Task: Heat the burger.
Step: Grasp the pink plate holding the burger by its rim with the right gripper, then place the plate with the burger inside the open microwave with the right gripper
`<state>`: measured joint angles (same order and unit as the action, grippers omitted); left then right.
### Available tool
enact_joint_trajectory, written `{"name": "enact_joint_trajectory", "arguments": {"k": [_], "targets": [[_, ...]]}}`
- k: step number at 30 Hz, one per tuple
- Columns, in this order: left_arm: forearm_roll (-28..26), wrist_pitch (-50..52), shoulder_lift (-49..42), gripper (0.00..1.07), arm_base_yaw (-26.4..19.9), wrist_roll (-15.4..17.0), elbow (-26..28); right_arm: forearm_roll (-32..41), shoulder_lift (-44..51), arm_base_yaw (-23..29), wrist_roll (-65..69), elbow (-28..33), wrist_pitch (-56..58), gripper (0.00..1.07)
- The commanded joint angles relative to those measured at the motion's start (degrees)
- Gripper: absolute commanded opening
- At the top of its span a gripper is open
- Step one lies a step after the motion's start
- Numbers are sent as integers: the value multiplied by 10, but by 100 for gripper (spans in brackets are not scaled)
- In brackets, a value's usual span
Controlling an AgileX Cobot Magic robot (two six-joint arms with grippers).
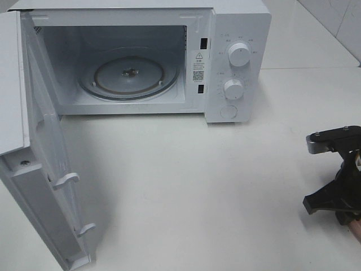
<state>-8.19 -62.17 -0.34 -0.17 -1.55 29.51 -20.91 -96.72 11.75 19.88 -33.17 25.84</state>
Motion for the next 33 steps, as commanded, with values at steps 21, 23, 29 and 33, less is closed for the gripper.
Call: {"name": "enact_joint_trajectory", "arguments": {"k": [21, 23, 29, 33], "targets": [[1, 8, -10, 98, 3, -1, 0, -205, 40, 95, 191, 4, 123, 0], [1, 8, -10, 98, 3, -1, 0, -211, 52, 95, 196, 4, 139, 0], [1, 8, -10, 98, 3, -1, 0, -219, 67, 95, 206, 4, 160, 0], [1, 8, -10, 98, 3, -1, 0, -225, 84, 110, 206, 4, 182, 0]]}}
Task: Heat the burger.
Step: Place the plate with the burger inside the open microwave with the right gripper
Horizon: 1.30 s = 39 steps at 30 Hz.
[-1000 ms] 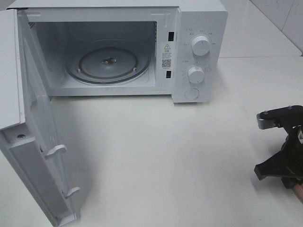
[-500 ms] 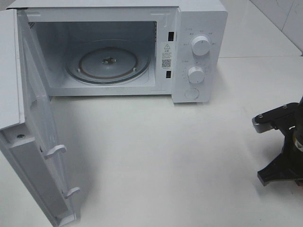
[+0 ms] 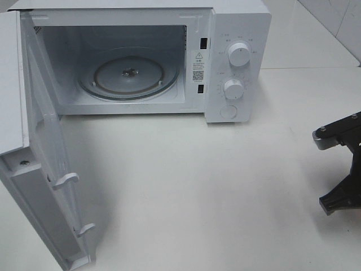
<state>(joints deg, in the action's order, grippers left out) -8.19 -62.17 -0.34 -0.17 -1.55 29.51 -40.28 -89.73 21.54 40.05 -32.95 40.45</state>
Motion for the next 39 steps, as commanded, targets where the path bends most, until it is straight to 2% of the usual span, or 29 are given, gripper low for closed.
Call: {"name": "enact_joint_trajectory", "arguments": {"k": [1, 14, 17, 20, 22, 25, 27, 30, 32, 39], "targets": [[1, 8, -10, 98, 3, -1, 0, -32, 14, 12, 5, 2, 36, 0], [1, 8, -10, 98, 3, -1, 0, -35, 52, 100, 5, 2, 85, 0], [1, 8, -10, 98, 3, -1, 0, -36, 53, 107, 5, 2, 87, 0], [1, 8, -10, 98, 3, -1, 0, -43, 57, 130, 5, 2, 98, 0], [1, 8, -10, 98, 3, -1, 0, -53, 57, 168, 5, 2, 115, 0], [1, 8, -10, 98, 3, -1, 0, -54, 57, 176, 5, 2, 116, 0], [1, 8, -10, 98, 3, -1, 0, -59, 57, 209, 5, 2, 116, 0], [1, 8, -10, 98, 3, -1, 0, -59, 57, 216, 5, 2, 116, 0], [1, 8, -10, 98, 3, -1, 0, -59, 57, 248, 5, 2, 116, 0], [1, 8, -10, 98, 3, -1, 0, -62, 57, 281, 5, 2, 116, 0]]}}
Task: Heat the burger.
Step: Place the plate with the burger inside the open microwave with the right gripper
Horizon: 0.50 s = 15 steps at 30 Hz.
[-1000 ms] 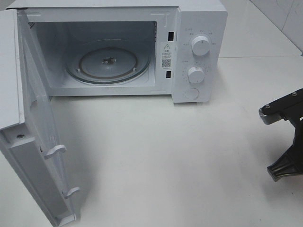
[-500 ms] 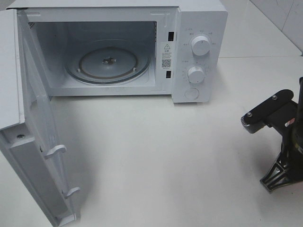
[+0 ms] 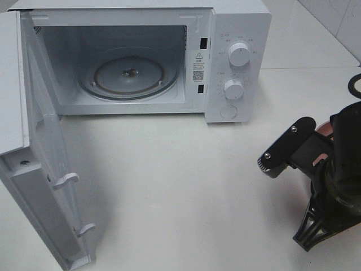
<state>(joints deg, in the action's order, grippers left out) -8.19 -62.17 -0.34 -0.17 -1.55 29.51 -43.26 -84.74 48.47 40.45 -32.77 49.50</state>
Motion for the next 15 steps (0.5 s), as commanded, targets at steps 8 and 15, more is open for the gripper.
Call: {"name": "enact_joint_trajectory", "arguments": {"k": [8, 15], "targets": [[1, 8, -10, 98, 3, -1, 0, -37, 7, 76, 1, 1, 28, 0], [1, 8, -10, 98, 3, -1, 0, -50, 7, 124, 1, 1, 30, 0]]}}
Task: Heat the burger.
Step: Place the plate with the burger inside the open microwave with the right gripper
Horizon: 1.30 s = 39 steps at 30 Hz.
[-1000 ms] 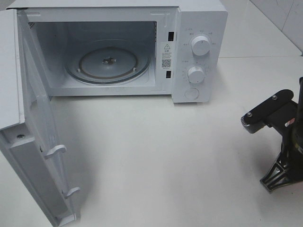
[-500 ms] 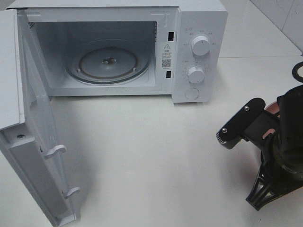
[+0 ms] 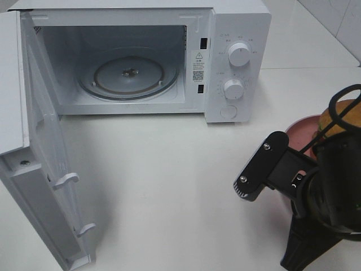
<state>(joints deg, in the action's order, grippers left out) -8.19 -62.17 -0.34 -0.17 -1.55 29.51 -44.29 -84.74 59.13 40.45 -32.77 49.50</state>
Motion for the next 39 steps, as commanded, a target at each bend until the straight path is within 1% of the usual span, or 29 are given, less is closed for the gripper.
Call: {"name": "enact_joint_trajectory", "arguments": {"k": [1, 3, 4, 5, 7, 9, 10, 11, 12, 19, 31, 33, 36, 38, 39], "targets": [[1, 8, -10, 98, 3, -1, 0, -41, 6, 32, 1, 1, 33, 0], [1, 8, -10, 98, 3, -1, 0, -42, 6, 38, 0, 1, 33, 0], [1, 8, -10, 98, 3, -1, 0, -45, 6, 54, -3, 1, 35, 0], [1, 8, -10, 98, 3, -1, 0, -45, 6, 54, -3, 1, 35, 0], [1, 8, -10, 98, 3, -1, 0, -50, 6, 76, -3, 1, 37, 0], [1, 8, -10, 98, 3, -1, 0, -51, 6, 81, -3, 1, 37, 0], [1, 8, -10, 98, 3, -1, 0, -51, 6, 96, -4, 1, 37, 0], [1, 8, -10, 98, 3, -1, 0, -51, 6, 96, -4, 1, 37, 0], [1, 8, -10, 98, 3, -1, 0, -51, 6, 108, -6, 1, 37, 0], [1, 8, -10, 98, 3, -1, 0, -52, 6, 140, -44, 1, 36, 0], [1, 8, -10, 98, 3, -1, 0, -53, 6, 140, -129, 1, -22, 1], [1, 8, -10, 98, 3, -1, 0, -62, 6, 140, -161, 0, -30, 1], [1, 8, -10, 98, 3, -1, 0, -67, 6, 140, -168, 0, -30, 1], [1, 8, -10, 98, 3, -1, 0, -92, 6, 140, -179, 0, -33, 2], [1, 8, -10, 98, 3, -1, 0, -92, 6, 140, -179, 0, -33, 2]]}}
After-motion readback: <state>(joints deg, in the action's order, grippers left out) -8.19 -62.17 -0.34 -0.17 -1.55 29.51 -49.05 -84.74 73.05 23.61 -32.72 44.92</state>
